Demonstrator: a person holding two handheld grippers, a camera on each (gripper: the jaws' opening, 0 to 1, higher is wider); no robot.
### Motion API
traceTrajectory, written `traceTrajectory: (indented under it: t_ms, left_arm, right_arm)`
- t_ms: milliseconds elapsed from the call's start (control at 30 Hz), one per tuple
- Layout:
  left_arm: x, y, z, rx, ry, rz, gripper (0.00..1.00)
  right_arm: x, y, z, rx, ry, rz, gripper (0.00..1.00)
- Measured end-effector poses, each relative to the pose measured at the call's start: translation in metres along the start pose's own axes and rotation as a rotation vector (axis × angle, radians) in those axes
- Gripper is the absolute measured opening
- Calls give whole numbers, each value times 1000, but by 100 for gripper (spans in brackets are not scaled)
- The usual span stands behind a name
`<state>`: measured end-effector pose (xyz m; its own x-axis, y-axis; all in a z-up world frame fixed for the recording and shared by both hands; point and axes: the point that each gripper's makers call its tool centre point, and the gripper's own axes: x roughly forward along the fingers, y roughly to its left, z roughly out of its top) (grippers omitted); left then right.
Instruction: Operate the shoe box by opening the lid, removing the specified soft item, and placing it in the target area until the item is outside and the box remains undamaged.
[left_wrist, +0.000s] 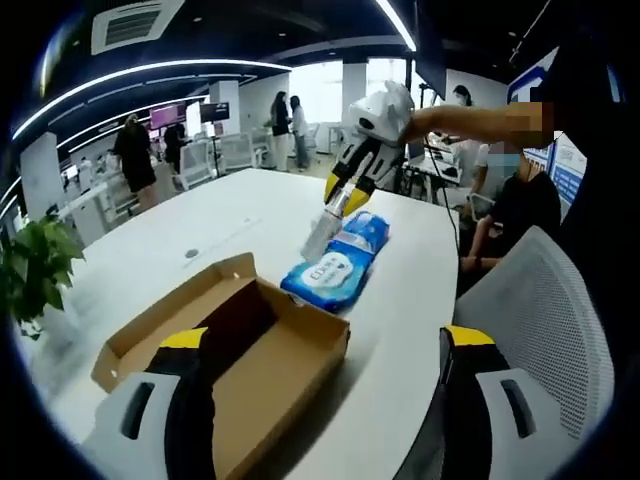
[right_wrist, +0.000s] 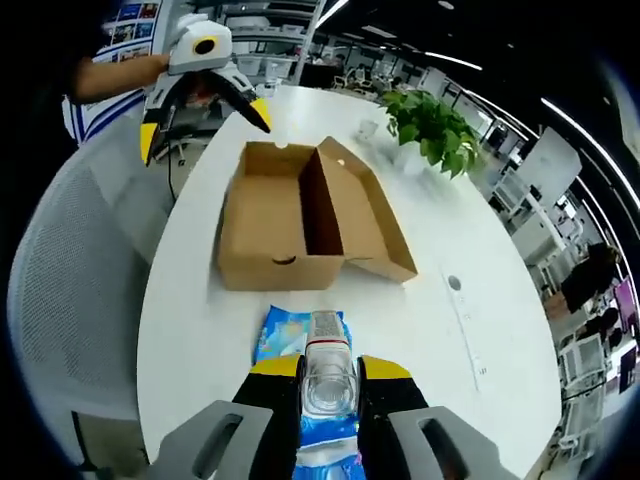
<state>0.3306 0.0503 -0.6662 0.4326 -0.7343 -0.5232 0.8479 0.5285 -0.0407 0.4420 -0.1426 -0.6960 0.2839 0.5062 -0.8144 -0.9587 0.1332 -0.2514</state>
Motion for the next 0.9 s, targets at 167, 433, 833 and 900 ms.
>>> traceTrajectory:
  t_ms: [167,433,833,900]
  left_arm:
    - [-8,-1,-6,-11,3,12,98]
    - [-19,-1,-17,-31,19,43,100]
    - [-31,0,-22,-58,10,85,99]
    - [-32,-1,-23,-61,9,88,99]
  right_arm:
    - [5,-12,-11,-18,37,13,16]
    - [16,-25,-24,-40,97,37,16]
    - [36,-48,-44,-98,214,85,16]
    - [39,-51,-46,-109,233,95,16]
